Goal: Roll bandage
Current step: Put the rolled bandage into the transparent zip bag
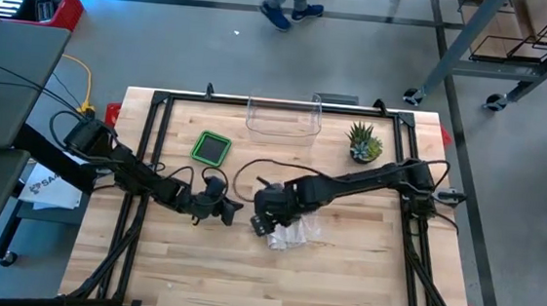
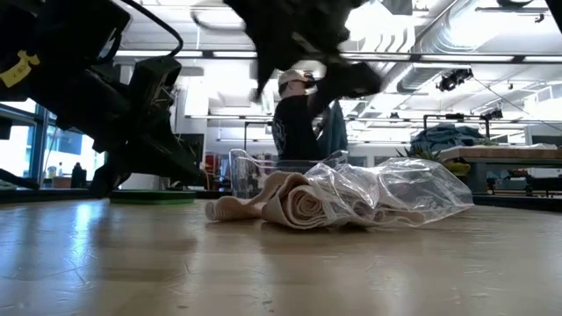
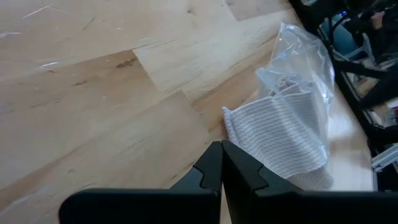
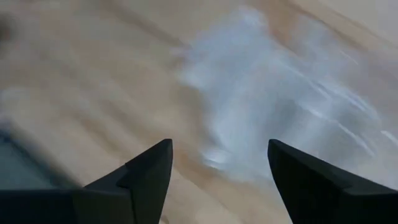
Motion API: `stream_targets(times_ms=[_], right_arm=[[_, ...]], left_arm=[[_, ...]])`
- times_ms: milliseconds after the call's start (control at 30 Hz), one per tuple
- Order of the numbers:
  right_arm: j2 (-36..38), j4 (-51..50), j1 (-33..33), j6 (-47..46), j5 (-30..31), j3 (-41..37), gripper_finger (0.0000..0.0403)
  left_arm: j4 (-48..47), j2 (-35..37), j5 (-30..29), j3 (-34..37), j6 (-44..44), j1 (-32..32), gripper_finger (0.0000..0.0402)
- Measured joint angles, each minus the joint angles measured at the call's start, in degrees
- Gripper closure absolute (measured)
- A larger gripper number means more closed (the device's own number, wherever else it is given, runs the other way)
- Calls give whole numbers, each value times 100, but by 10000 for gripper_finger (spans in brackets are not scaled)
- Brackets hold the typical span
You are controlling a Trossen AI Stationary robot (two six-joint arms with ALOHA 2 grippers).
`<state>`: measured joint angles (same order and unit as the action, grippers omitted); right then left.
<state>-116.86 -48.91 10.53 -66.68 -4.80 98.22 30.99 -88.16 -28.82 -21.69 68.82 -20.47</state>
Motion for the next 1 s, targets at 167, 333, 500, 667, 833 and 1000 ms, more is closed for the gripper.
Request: stream_targets(times_ms=[167,333,500,667,833,1000], right_arm=[[-161,-724,-64,-844,36,-14,146],[-126,-376,-62,-872,-42,6,146],[-310,-990,-73,-1455,-80,-13,146],[-306,-770,-77,-1585,-146,-5,146],[-426,-887,-31,-1753,-127,-2,146],[-720,-653,-93,-1792,-634,-5,146]], left_arm=[[55,0,-2,0,-3,6,401],[57,0,92,0,-33,7,401],[37,0,136,0,-40,9,401],[48,0,161,0,-47,9,401],[31,0,172,0,-87,9,401],[38,0,345,0,-177,9,401]])
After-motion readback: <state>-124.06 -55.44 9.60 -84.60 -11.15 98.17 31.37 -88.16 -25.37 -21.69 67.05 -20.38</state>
